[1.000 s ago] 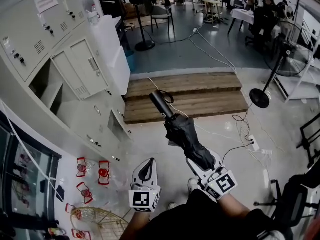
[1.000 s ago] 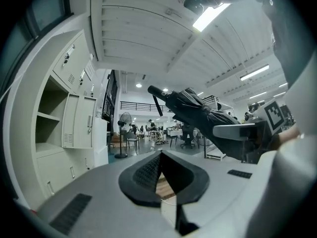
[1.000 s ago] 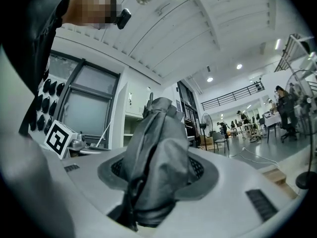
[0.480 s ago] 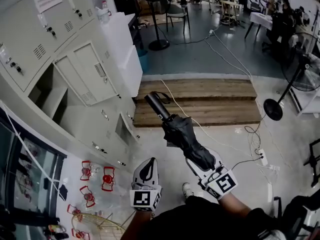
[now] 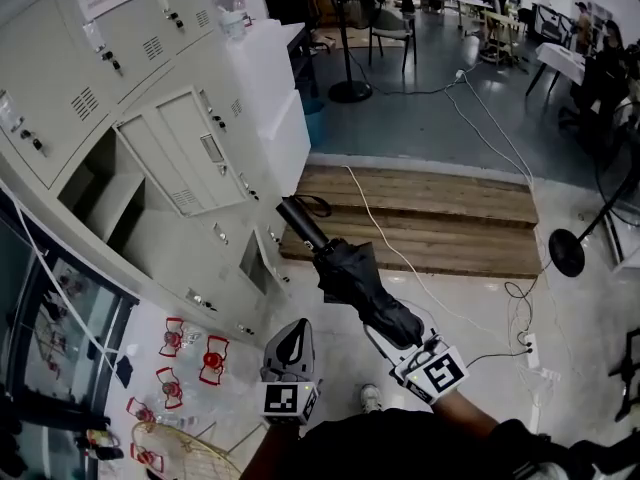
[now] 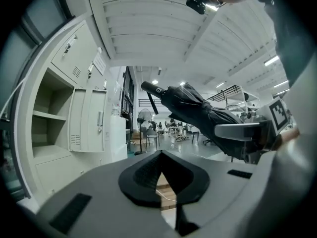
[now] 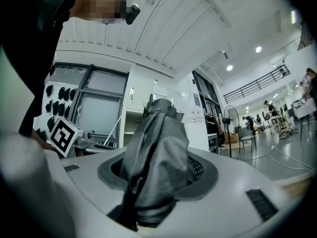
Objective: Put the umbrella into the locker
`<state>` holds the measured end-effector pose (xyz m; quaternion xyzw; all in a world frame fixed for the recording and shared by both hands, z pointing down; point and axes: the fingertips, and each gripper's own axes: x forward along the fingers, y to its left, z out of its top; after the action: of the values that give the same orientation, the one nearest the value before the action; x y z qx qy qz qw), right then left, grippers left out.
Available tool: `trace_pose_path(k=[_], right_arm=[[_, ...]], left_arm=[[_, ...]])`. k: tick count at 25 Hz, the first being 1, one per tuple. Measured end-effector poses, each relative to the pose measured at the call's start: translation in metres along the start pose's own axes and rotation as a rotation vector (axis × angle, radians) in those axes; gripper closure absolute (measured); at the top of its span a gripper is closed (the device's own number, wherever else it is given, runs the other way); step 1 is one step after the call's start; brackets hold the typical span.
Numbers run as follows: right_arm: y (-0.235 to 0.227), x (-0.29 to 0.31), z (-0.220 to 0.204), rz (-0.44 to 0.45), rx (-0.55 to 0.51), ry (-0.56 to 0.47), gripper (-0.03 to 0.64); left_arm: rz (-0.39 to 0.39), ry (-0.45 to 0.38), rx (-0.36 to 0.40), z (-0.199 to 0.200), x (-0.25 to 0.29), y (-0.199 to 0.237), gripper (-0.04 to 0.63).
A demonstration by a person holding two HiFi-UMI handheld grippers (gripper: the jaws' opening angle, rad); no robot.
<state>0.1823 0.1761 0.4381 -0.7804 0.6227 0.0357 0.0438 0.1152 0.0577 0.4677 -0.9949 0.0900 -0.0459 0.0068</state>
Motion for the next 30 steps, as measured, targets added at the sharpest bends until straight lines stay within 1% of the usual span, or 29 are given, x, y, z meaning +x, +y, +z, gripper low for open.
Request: trace_pose_path(k=[5,9,13,15,18,23,30], right_arm=[[-0.008,0.025,-0.002,0.074,-0.003,0.0,0.402],[-0.012,0.051,-0.008,0.108,-0.016,0.033,0.402],[-0.011,0.084,-0.013,0.149,-0.014,0.033,0.402],[-0.007,0.105,-0.015,0.175,-0.002,0.02,0.402],[0.002,0.138,-0.021,0.222,0.045,-0.004,0.402],[0.022,0.194,-0.034,0.289,0.041,0.028,0.402],[0.055,0.267,-0.05,0.374,0.035,0.081,0.402]], left_arm=[[0.067,-0.004,-0.013,0.012,0.012,0.014,0.598],[0.121,0.003,-0.017,0.008,0.019,0.035,0.598],[0.165,0.007,-0.018,0.003,0.021,0.062,0.598],[0.188,0.009,-0.023,0.002,0.021,0.08,0.598],[0.234,0.01,-0.032,0.001,0.02,0.113,0.598],[0.285,-0.001,-0.048,0.001,0.025,0.167,0.598],[0.356,0.0,-0.042,0.001,0.022,0.244,0.598]])
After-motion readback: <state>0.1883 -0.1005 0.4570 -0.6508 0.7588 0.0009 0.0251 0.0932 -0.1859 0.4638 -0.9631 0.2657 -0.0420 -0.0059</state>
